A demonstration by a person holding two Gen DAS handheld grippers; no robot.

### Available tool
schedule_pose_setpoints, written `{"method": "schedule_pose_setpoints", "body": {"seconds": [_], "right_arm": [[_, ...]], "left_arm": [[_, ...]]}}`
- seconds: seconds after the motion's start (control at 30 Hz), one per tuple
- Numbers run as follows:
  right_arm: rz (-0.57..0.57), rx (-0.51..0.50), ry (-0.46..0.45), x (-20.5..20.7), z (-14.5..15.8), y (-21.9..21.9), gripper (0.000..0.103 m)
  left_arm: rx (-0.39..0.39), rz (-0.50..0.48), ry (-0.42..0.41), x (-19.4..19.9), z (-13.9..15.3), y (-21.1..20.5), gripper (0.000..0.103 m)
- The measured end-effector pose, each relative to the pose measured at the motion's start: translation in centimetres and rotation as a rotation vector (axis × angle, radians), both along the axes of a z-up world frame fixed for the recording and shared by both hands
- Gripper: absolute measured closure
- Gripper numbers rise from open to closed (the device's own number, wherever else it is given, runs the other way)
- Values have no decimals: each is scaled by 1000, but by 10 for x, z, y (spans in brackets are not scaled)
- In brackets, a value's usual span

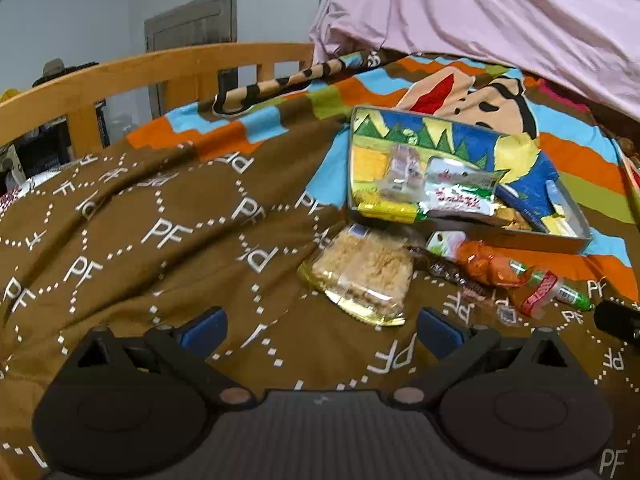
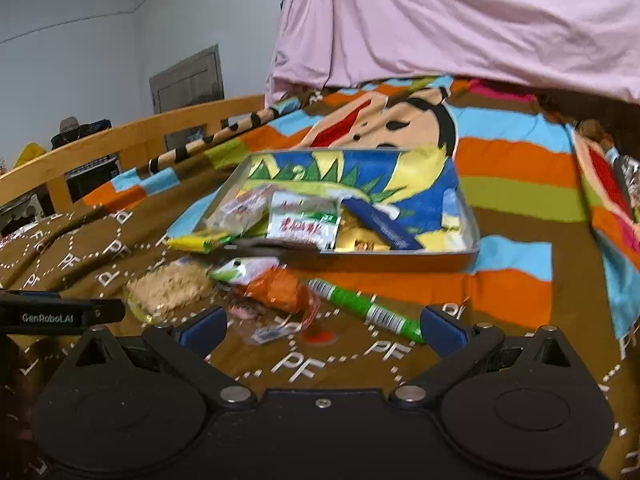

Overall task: Organize snacks
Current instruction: 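Lift both tools away from the tray toward the remaining snacks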

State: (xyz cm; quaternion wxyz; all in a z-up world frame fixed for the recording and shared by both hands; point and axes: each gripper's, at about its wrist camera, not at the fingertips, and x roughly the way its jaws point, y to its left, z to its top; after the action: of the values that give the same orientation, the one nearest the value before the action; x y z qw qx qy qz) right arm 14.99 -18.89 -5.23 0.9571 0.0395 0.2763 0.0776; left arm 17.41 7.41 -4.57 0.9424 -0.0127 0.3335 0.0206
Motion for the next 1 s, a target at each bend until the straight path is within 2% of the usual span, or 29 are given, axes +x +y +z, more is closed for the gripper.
{"method": "schedule_pose_setpoints", "body": {"seconds": [0.2, 0.4, 0.67, 0.87, 1.0], "right_arm": [[11, 0, 46, 3, -9, 4, 1], [29, -4, 105, 6, -19, 8, 1], [56, -8, 127, 8, -23, 15, 1], [65, -1, 130, 9, -23, 16, 1], [77, 1, 129, 10, -24, 16, 1]], "left_arm": [[18, 17, 39, 2, -6, 3, 0], [-14, 60, 107, 7, -12, 12, 0], [-53, 115, 169, 16, -13, 19, 0], [-81, 142, 196, 22, -12, 21, 0], [-68, 134, 176, 24, -9, 20, 0]]}}
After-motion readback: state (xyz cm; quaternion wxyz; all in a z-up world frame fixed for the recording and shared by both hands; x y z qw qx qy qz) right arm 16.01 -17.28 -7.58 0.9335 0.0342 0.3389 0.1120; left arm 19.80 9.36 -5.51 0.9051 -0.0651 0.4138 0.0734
